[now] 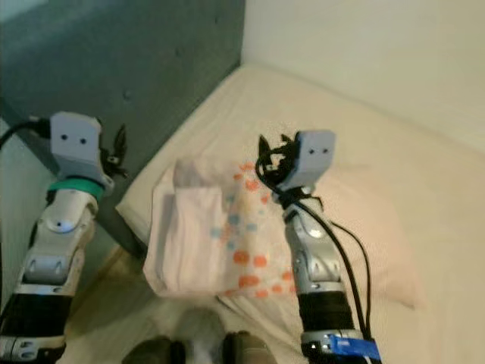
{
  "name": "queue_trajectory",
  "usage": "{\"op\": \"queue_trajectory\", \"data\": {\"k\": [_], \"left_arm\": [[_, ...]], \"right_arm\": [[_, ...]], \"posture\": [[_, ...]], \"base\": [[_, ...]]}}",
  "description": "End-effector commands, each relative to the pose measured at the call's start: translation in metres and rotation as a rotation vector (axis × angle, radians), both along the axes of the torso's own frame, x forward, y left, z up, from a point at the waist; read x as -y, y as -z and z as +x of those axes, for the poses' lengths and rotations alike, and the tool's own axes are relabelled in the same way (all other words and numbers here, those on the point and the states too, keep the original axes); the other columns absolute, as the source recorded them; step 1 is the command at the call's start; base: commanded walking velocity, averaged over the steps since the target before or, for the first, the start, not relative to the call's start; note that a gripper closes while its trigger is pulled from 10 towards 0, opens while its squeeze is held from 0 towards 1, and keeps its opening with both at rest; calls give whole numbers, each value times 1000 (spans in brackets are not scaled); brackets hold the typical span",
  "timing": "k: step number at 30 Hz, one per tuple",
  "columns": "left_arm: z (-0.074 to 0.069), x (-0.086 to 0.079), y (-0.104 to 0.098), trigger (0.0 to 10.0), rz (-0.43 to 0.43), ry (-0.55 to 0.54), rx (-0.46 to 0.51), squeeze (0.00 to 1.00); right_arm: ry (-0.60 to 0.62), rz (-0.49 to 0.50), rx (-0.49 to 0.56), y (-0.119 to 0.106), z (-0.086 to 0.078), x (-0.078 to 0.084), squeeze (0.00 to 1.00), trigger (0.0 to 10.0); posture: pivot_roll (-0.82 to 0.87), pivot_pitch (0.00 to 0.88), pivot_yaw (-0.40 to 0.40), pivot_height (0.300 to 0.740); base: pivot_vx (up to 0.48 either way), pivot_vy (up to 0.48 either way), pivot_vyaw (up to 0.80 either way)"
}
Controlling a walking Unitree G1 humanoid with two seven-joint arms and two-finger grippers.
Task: Clean up the room
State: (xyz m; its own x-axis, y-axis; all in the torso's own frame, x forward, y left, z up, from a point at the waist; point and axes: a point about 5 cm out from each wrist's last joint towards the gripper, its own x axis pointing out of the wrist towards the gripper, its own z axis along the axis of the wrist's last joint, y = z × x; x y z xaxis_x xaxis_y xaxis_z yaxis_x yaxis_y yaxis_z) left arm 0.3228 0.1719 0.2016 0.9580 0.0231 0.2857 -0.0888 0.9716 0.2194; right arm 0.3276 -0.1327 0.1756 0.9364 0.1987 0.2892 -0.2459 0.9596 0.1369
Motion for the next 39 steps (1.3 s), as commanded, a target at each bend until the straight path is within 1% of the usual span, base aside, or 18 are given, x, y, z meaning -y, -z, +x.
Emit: {"op": "queue_trajectory", "data": {"k": [1,16,29,34,39], "left_arm": [[-1,-2,7,10000,-5,-2,-25,0],[-1,-1,7,10000,0,5,-28,0],[-4,4,11,10000,1,62,-64,0],[-2,4,9,10000,21,50,-60,0],[-1,4,9,10000,25,50,-56,0]], "right_arm": [[-3,-2,-22,6,-1,-1,0,10000],[-8,-2,-20,6,-2,-2,0,10000],[-20,-2,-25,10,-5,-8,0,10000],[-17,0,-26,10,-5,-7,0,10000],[-13,0,-25,9,-4,-6,0,10000]], "posture": [[-16,101,-4,740],[-14,105,2,740],[-8,118,13,740],[-9,118,13,740],[-13,117,15,740]], "base": [[0,0,0],[0,0,0],[0,0,0],[0,0,0],[58,-331,0]]}}
